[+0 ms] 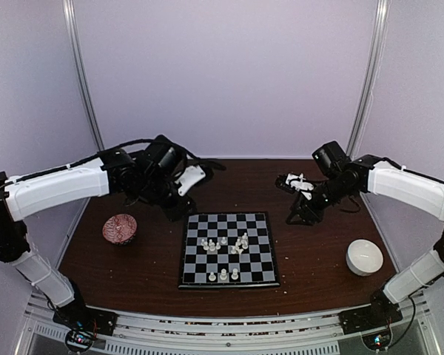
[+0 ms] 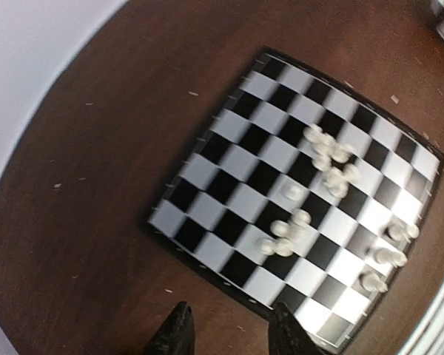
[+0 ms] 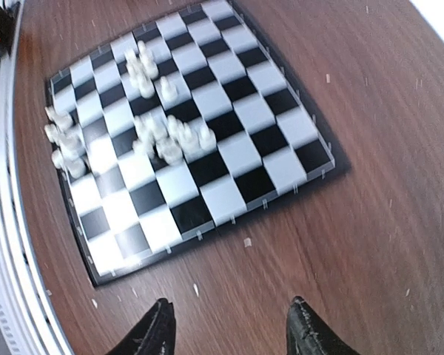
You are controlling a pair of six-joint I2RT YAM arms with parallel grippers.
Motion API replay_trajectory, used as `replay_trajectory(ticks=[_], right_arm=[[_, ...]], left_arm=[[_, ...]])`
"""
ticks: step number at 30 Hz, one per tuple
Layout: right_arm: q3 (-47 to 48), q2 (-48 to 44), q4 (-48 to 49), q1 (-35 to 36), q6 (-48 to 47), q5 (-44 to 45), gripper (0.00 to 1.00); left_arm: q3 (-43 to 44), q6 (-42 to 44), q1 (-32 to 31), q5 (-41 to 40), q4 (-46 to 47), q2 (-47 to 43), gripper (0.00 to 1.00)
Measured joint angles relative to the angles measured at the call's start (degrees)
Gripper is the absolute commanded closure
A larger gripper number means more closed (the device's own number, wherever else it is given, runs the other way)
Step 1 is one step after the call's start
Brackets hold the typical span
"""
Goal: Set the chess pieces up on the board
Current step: Pick up the knight from the chessboard.
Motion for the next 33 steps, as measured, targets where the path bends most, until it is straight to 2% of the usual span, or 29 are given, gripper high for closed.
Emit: replay_trajectory(ticks=[7,14,24,33], right_arm=[[12.9,11.08,-1.31,7.39,1.9,1.03,0.58],[22.67,22.1,-5.01,14.78,3.76,3.3,0.6],[37.24,35.82,-9.94,20.37,5.81,6.21,0.6],[38.88,39.95,-11.8,21.92,7.1,6.08,0.59]], left_arm=[[0.09,-4.68,12.7,-3.06,7.69,-0.98,0.62],[-6.01,-9.22,20.31,-1.86,13.46,-6.21,0.61],[-6.82,-11.17,21.18,-0.22,14.05,-7.72,0.61],[-6.82,-11.85,21.18,0.87,14.1,-8.63,0.61]])
